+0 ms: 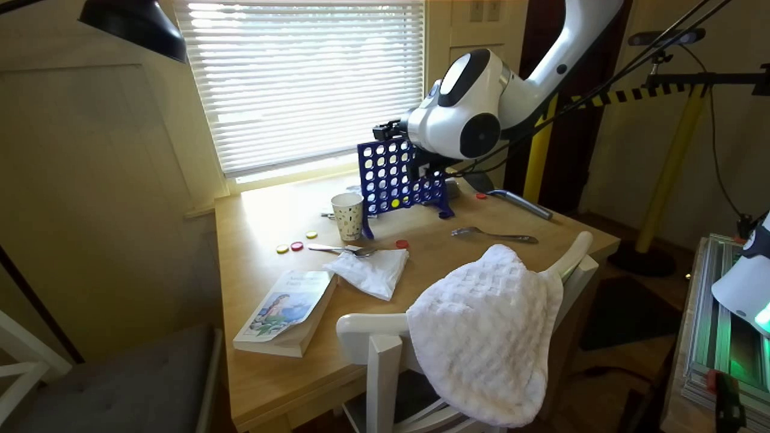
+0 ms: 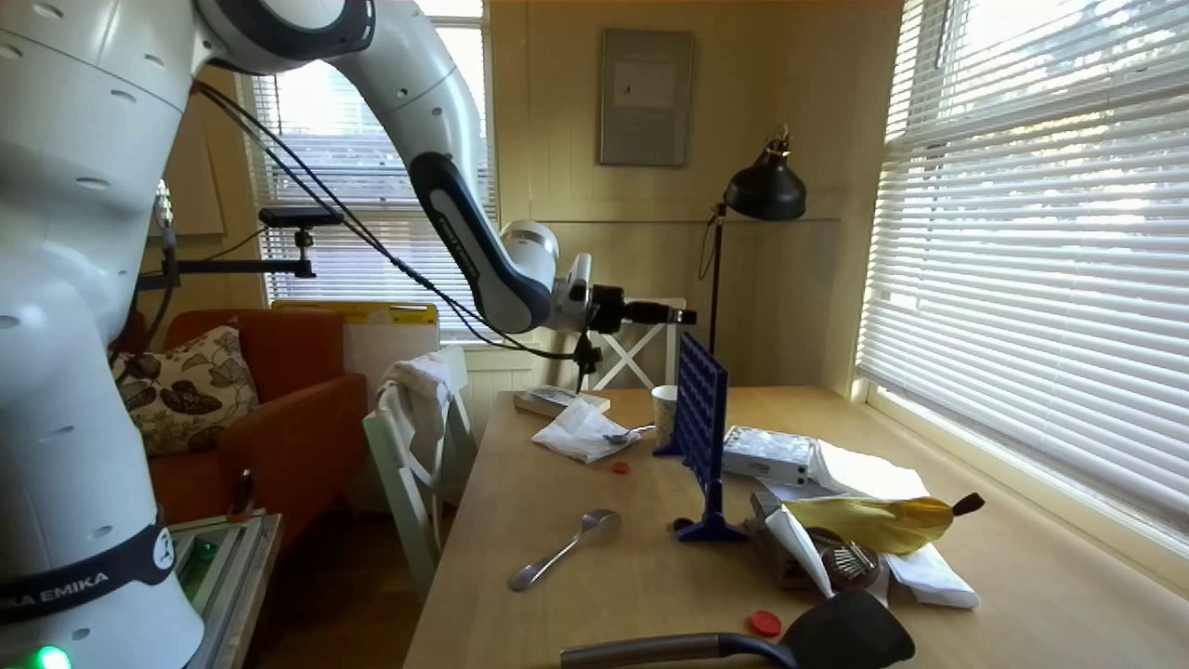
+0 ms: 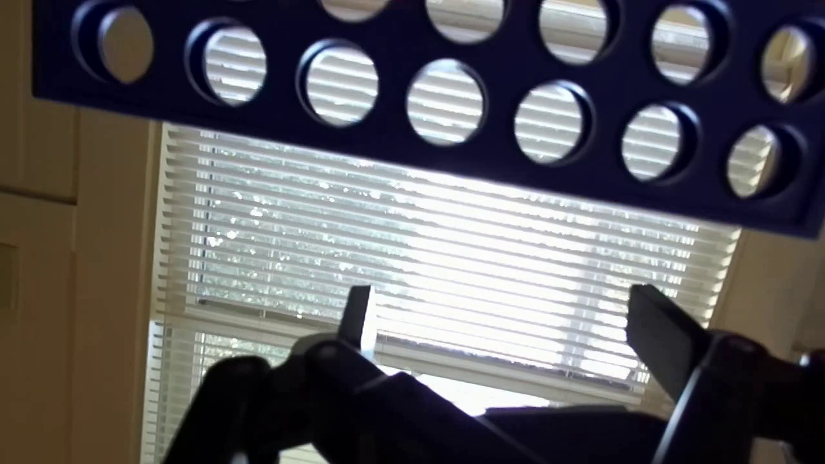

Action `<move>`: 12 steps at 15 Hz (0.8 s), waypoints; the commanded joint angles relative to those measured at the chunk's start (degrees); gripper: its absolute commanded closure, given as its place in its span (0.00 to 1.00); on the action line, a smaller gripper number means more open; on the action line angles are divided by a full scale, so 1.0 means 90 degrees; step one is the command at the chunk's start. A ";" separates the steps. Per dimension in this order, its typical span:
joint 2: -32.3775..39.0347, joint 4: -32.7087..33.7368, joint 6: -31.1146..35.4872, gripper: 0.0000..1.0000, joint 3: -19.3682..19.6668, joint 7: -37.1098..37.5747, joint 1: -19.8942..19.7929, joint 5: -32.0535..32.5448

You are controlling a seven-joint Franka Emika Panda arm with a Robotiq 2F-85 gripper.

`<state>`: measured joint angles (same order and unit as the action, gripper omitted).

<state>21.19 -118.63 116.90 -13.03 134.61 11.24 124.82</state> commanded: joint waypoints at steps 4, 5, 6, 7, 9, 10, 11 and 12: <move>-0.1455 -0.0924 0.0060 0.00 -0.0504 -0.0756 0.0181 -0.1802; -0.1697 -0.1093 0.0159 0.00 -0.0587 -0.0946 0.0224 -0.2240; -0.1960 -0.1286 0.0387 0.00 -0.0674 -0.1234 0.0267 -0.2788; -0.2188 -0.1509 0.0604 0.00 -0.0776 -0.1504 0.0291 -0.3317; -0.2636 -0.1931 0.0939 0.00 -0.0909 -0.2150 0.0497 -0.4323; -0.2783 -0.2119 0.0975 0.00 -0.0954 -0.2501 0.0598 -0.4826; -0.2848 -0.2306 0.0578 0.00 -0.0997 -0.2727 0.0743 -0.5341; -0.2954 -0.2400 0.0391 0.00 -0.1048 -0.3052 0.0879 -0.5859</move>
<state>-0.40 -134.68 123.40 -21.80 113.95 16.47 83.31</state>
